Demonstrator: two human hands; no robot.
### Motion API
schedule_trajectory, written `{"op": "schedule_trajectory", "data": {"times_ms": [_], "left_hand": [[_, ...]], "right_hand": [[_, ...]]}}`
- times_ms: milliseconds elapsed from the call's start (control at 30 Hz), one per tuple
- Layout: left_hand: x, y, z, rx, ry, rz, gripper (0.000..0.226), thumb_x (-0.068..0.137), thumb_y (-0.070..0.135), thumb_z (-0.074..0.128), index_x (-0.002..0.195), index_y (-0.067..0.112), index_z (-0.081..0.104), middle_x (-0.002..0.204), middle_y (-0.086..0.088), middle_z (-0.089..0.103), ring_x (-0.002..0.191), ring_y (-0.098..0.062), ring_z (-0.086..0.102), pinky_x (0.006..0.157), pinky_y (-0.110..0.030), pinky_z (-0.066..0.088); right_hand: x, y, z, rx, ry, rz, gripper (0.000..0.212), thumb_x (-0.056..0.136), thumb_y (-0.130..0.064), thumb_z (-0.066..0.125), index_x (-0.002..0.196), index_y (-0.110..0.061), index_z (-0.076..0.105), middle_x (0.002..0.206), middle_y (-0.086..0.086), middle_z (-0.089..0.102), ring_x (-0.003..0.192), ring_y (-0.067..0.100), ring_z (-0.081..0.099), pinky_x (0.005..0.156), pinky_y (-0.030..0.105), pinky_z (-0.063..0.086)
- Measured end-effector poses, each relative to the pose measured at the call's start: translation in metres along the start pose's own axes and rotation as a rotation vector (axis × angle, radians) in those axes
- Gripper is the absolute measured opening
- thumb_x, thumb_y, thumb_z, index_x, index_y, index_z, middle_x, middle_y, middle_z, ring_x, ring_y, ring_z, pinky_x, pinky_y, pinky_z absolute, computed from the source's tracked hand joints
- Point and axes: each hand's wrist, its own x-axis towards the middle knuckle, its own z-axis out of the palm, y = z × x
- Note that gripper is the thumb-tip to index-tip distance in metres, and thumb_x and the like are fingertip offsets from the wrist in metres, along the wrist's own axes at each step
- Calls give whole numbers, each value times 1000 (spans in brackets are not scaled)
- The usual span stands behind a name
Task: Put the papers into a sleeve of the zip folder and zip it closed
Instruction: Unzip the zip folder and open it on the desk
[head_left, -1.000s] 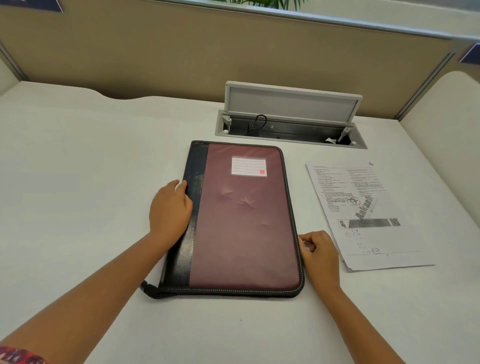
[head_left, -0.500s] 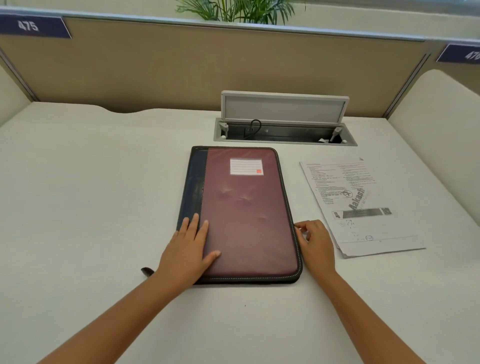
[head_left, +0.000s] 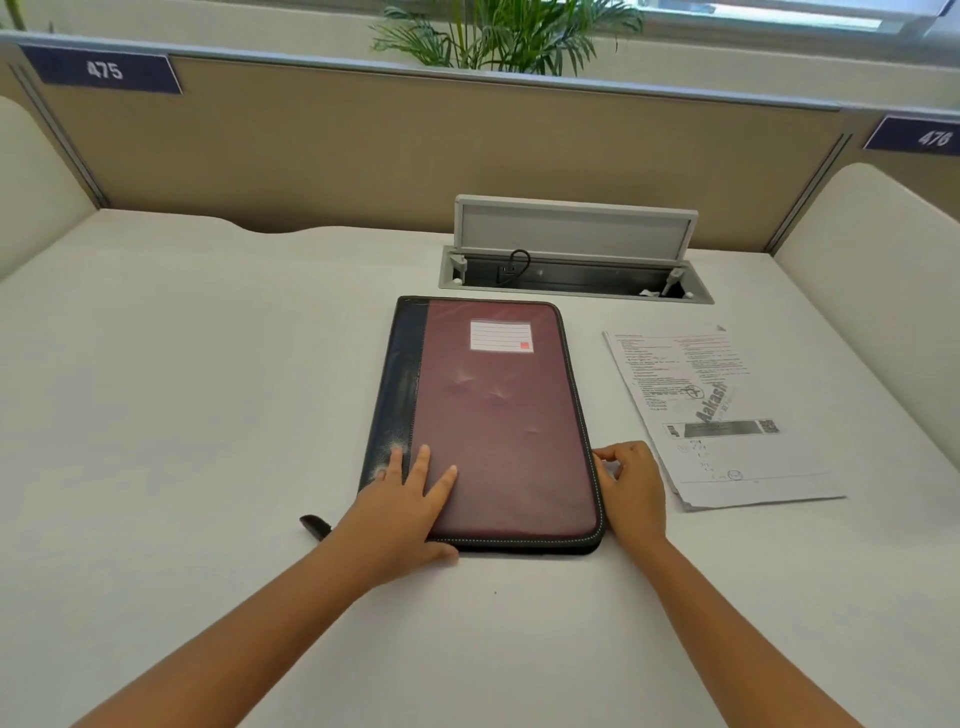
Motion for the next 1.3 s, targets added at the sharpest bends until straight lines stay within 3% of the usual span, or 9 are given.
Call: {"op": "schedule_trajectory", "data": {"times_ms": [133, 333, 500, 667, 767, 833, 967, 1133, 1300], "left_hand": [[0, -2, 3, 48, 37, 21, 89, 81, 73, 28, 145, 23, -9, 155, -16, -6, 141, -41, 3, 108, -46, 30], [15, 0, -7, 43, 53, 39, 89, 81, 71, 34, 146, 23, -2, 155, -17, 0, 139, -44, 10, 104, -48, 35], [28, 9, -14, 12, 75, 47, 91, 78, 72, 38, 146, 21, 4, 154, -18, 7, 137, -45, 17, 102, -48, 38], [35, 18, -20, 2, 92, 46, 90, 76, 73, 41, 142, 16, 18, 152, -20, 17, 132, -47, 29, 99, -47, 42], [39, 17, -21, -21, 156, 58, 81, 70, 73, 49, 124, 14, 36, 132, -17, 44, 110, -37, 51, 84, -42, 49], [40, 16, -23, -35, 188, 54, 74, 66, 72, 55, 110, 14, 41, 114, -11, 53, 90, -30, 56, 72, -37, 51], [42, 16, -26, -42, 221, 53, 69, 64, 69, 59, 103, 14, 40, 106, -8, 58, 70, -23, 50, 59, -31, 44], [39, 12, -29, -104, 263, 66, 68, 64, 70, 59, 102, 19, 38, 86, -1, 55, 64, -20, 51, 57, -30, 46], [36, 11, -33, -199, 283, 78, 71, 62, 69, 62, 109, 22, 38, 87, 0, 61, 70, -19, 58, 65, -33, 54]], "right_hand": [[-9, 2, -4, 15, -9, -17, 10, 87, -20, 61, 80, -13, 61, 91, -1, 54, 78, 16, 55, 68, 29, 44], [-32, 9, -17, 41, -18, 14, 12, 87, -17, 62, 75, -18, 57, 87, -5, 50, 73, 4, 52, 59, 15, 36], [-53, 9, -33, 58, 33, 116, 9, 81, -14, 67, 75, -12, 60, 83, -3, 52, 71, 5, 53, 58, 16, 36], [-83, 0, -37, -44, 33, 137, 15, 79, -15, 65, 66, -18, 58, 66, -3, 49, 60, 10, 51, 52, 20, 35], [-92, -5, -32, -90, 19, 107, 18, 78, -15, 64, 64, -20, 55, 61, -5, 44, 55, 9, 47, 50, 18, 32], [-97, -10, -26, -97, -1, 89, 19, 78, -16, 65, 65, -23, 54, 61, -9, 45, 62, 7, 50, 50, 15, 31], [-102, -20, -13, -86, -33, 37, 21, 78, -18, 65, 67, -28, 51, 62, -15, 45, 73, -7, 50, 51, 11, 30], [-106, -34, 8, -113, -47, -134, 12, 75, -24, 62, 66, -23, 56, 61, -17, 39, 62, -1, 47, 48, 11, 31], [-111, -57, 38, -168, -72, -400, 10, 69, -30, 55, 65, -23, 59, 64, -8, 56, 48, 9, 51, 42, 11, 27]]}}
